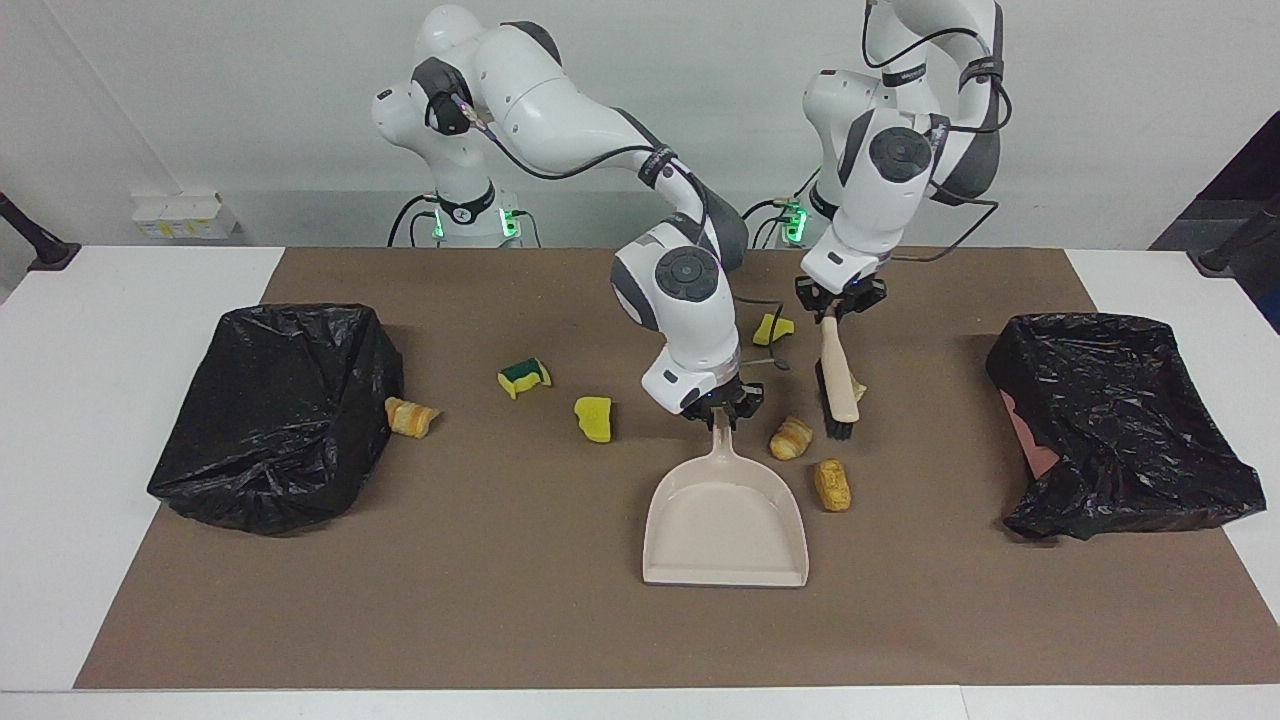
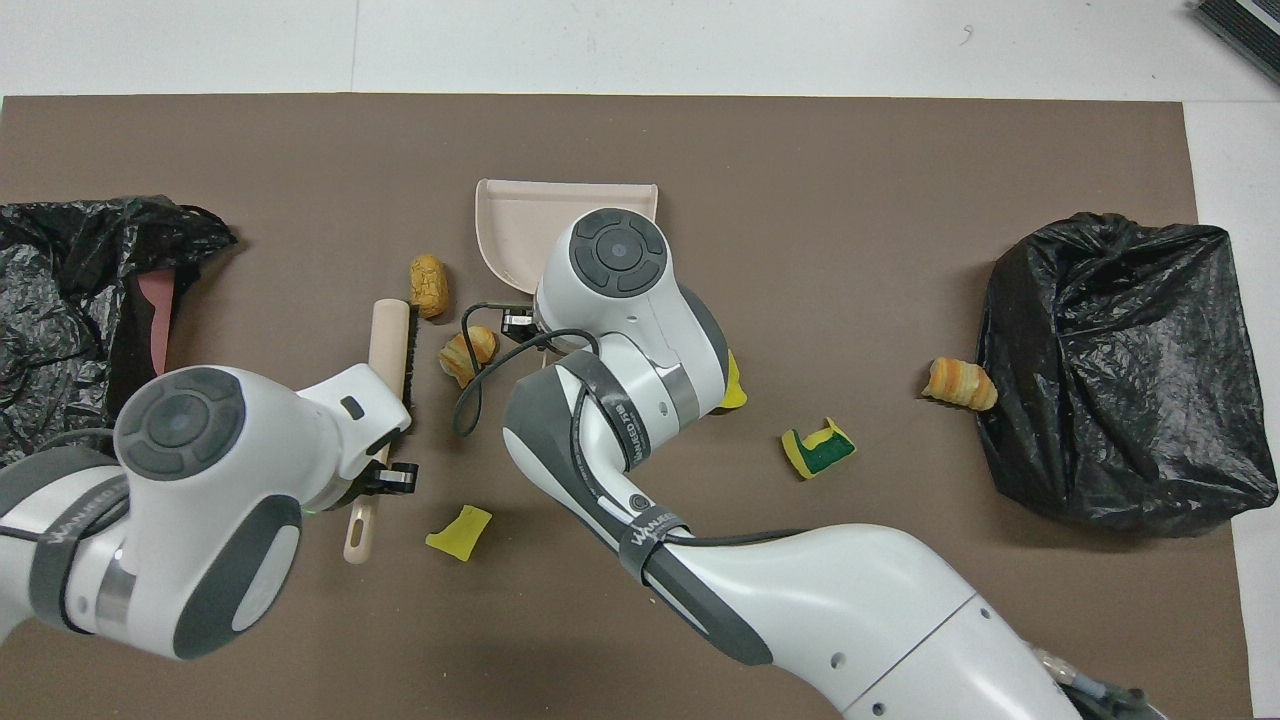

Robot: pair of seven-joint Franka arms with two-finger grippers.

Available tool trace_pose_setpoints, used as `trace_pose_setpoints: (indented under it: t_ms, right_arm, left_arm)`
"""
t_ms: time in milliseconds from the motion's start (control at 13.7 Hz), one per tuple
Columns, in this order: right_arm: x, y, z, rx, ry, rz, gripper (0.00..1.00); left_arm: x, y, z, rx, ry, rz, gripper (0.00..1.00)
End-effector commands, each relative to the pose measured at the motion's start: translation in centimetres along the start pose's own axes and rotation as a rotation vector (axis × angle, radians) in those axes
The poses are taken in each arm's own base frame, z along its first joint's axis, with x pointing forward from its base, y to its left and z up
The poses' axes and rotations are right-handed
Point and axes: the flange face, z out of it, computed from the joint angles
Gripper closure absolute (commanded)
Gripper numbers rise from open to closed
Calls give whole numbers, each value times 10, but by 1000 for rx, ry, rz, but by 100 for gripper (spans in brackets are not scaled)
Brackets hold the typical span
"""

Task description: Sweep and dump trash in bin

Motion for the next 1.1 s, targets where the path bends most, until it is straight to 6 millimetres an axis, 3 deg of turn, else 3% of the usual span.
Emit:
trace_pose_setpoints:
  t_ms: [0, 220, 366, 512, 659, 805, 1024]
  right_arm:
    - [0, 7, -8, 0, -8, 26, 100]
    - [5, 12, -38, 23, 14, 41, 100]
    - [4, 15, -48, 20, 14, 39, 100]
    - [-2, 19, -57, 3, 3, 0, 100]
    - [-3, 27, -68, -21, -26, -54, 100]
    - [-2, 41, -84, -44, -65, -134, 100]
    - [-2, 65, -102, -72, -136, -308, 100]
  left_arm:
    - [12, -38, -3, 12, 12, 39, 100]
    - [44, -90, -20, 28, 37, 71, 100]
    - [56, -104, -28, 31, 33, 83, 100]
    - [56, -90, -35, 45, -6, 109, 100]
    - [55, -56, -72, 59, -27, 167, 100]
    - [47, -40, -103, 64, -63, 193, 100]
    - [47, -37, -111, 64, -45, 199, 100]
